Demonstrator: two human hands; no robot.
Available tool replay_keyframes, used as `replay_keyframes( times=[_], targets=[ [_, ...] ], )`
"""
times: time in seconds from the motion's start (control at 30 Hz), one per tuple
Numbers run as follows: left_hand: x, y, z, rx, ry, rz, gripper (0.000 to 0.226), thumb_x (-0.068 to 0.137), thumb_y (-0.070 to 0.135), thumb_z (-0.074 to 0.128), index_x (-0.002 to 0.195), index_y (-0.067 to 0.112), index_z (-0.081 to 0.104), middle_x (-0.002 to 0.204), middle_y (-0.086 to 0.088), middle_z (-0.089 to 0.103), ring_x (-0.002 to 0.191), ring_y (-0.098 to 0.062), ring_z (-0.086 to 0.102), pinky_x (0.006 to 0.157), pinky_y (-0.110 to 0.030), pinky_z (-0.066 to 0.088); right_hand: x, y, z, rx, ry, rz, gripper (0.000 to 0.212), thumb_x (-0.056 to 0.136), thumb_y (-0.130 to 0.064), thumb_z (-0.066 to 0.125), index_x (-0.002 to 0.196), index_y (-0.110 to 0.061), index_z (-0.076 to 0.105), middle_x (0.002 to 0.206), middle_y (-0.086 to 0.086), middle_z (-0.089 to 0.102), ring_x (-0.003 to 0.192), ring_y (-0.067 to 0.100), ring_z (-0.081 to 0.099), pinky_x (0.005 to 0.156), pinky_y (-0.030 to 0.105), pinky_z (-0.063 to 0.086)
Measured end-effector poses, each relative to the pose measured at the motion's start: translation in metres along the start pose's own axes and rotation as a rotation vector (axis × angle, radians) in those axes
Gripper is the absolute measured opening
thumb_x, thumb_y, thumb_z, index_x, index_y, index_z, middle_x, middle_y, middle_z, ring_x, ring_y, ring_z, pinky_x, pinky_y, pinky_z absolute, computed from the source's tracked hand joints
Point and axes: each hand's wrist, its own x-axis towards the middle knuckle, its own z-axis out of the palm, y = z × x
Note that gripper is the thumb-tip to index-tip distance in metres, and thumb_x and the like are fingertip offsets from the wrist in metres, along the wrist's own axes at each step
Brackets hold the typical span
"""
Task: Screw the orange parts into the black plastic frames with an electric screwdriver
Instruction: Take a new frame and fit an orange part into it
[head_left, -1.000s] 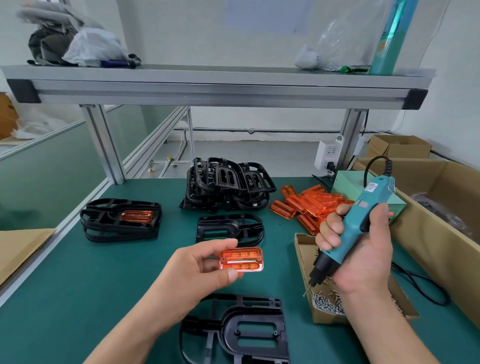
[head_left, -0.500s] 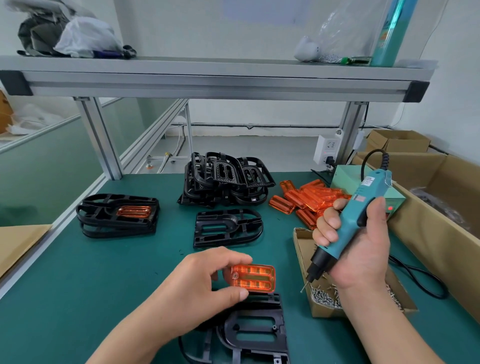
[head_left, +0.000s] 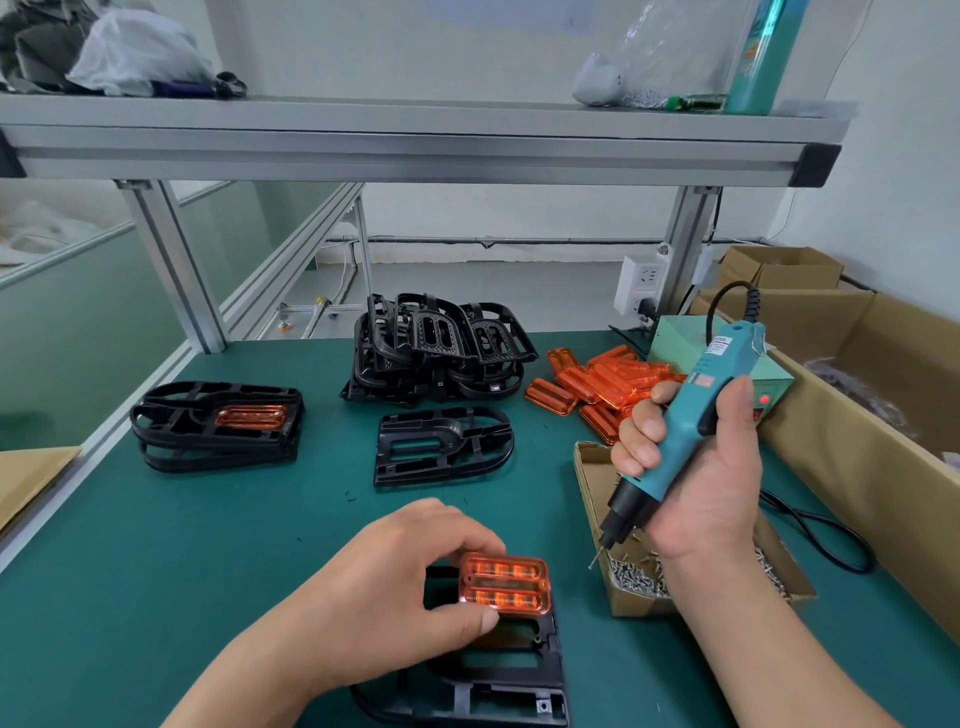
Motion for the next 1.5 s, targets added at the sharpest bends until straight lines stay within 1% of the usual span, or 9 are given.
replay_keyframes(
  times=[0.13, 0.27, 0.4, 0.5, 0.63, 0.77, 0.93, 1.3, 1.5],
  targets=[
    [0.000, -0.002, 0.001, -0.113, 0.030, 0.002, 0.042, 0.093, 0.040, 0.072, 0.130, 0.056, 0.060, 0.120, 0.020, 0.064, 0.117, -0.006, 0.060, 0.098, -0.021, 0.046, 0.000, 0.000, -0.001, 0.001, -0.003, -0.007, 0.057, 0.101, -0.069, 0.048, 0.097, -0.013, 0.059, 0.074, 0.003, 0.045, 0.055, 0.013, 0.043, 0.050, 0.025, 0.039],
    [0.000, -0.004, 0.001, -0.327, 0.162, 0.052, 0.057, 0.101, 0.012, 0.061, 0.145, 0.047, 0.056, 0.113, 0.004, 0.059, 0.100, -0.020, 0.063, 0.094, -0.022, 0.049, 0.000, 0.000, -0.001, 0.004, -0.003, -0.007, 0.058, 0.103, -0.069, 0.045, 0.096, -0.013, 0.059, 0.074, 0.003, 0.046, 0.054, 0.013, 0.044, 0.049, 0.025, 0.039],
    [0.003, -0.002, 0.001, -0.640, 0.248, -0.054, 0.050, 0.091, 0.006, 0.066, 0.127, 0.041, 0.062, 0.106, -0.005, 0.067, 0.088, -0.025, 0.071, 0.079, -0.030, 0.059, 0.000, 0.000, 0.000, 0.003, -0.004, -0.011, 0.057, 0.101, -0.069, 0.047, 0.096, -0.013, 0.059, 0.073, 0.003, 0.046, 0.054, 0.013, 0.044, 0.049, 0.025, 0.039],
    [0.004, -0.003, 0.002, -0.538, 0.263, -0.106, 0.025, 0.088, 0.018, 0.069, 0.107, 0.034, 0.070, 0.102, -0.003, 0.077, 0.090, -0.018, 0.074, 0.079, -0.027, 0.058, 0.000, 0.000, 0.001, 0.003, -0.002, -0.010, 0.056, 0.100, -0.068, 0.048, 0.096, -0.013, 0.057, 0.073, 0.003, 0.046, 0.054, 0.013, 0.043, 0.050, 0.025, 0.038],
    [0.005, 0.005, 0.009, -0.325, 0.167, -0.025, 0.031, 0.097, 0.013, 0.070, 0.108, 0.040, 0.078, 0.110, 0.011, 0.076, 0.106, -0.013, 0.073, 0.091, -0.021, 0.054, 0.000, 0.000, 0.001, 0.004, 0.007, -0.006, 0.055, 0.100, -0.068, 0.048, 0.096, -0.013, 0.057, 0.073, 0.003, 0.046, 0.053, 0.013, 0.043, 0.050, 0.025, 0.038],
    [0.010, 0.020, 0.022, -0.078, 0.063, 0.092, 0.017, 0.095, 0.027, 0.073, 0.108, 0.038, 0.076, 0.104, 0.027, 0.071, 0.103, 0.001, 0.067, 0.088, -0.020, 0.052, 0.001, 0.000, -0.001, 0.005, 0.011, -0.001, 0.055, 0.099, -0.068, 0.051, 0.096, -0.014, 0.058, 0.073, 0.003, 0.045, 0.054, 0.013, 0.043, 0.050, 0.025, 0.038],
    [0.015, 0.032, 0.029, 0.156, 0.056, 0.228, 0.004, 0.094, 0.034, 0.071, 0.098, 0.033, 0.072, 0.095, 0.019, 0.066, 0.093, -0.001, 0.057, 0.083, -0.028, 0.051, 0.001, 0.000, -0.002, 0.009, 0.004, 0.001, 0.055, 0.100, -0.068, 0.050, 0.096, -0.013, 0.058, 0.073, 0.003, 0.046, 0.055, 0.013, 0.044, 0.051, 0.025, 0.038],
    [0.015, 0.024, 0.027, 0.289, 0.072, 0.216, 0.012, 0.096, 0.040, 0.067, 0.104, 0.035, 0.074, 0.096, 0.019, 0.062, 0.098, -0.006, 0.050, 0.087, -0.022, 0.045, 0.001, -0.001, -0.002, 0.004, 0.007, 0.000, 0.056, 0.102, -0.068, 0.047, 0.095, -0.013, 0.059, 0.073, 0.003, 0.046, 0.054, 0.013, 0.044, 0.050, 0.025, 0.038],
    [0.003, 0.008, 0.010, 0.162, -0.070, 0.063, 0.039, 0.083, 0.074, 0.063, 0.117, 0.054, 0.066, 0.118, 0.032, 0.042, 0.127, 0.000, 0.038, 0.104, -0.022, 0.038, 0.001, -0.001, -0.003, 0.002, 0.015, -0.006, 0.056, 0.105, -0.067, 0.044, 0.095, -0.014, 0.059, 0.074, 0.003, 0.045, 0.055, 0.013, 0.043, 0.051, 0.026, 0.037]
  ],
)
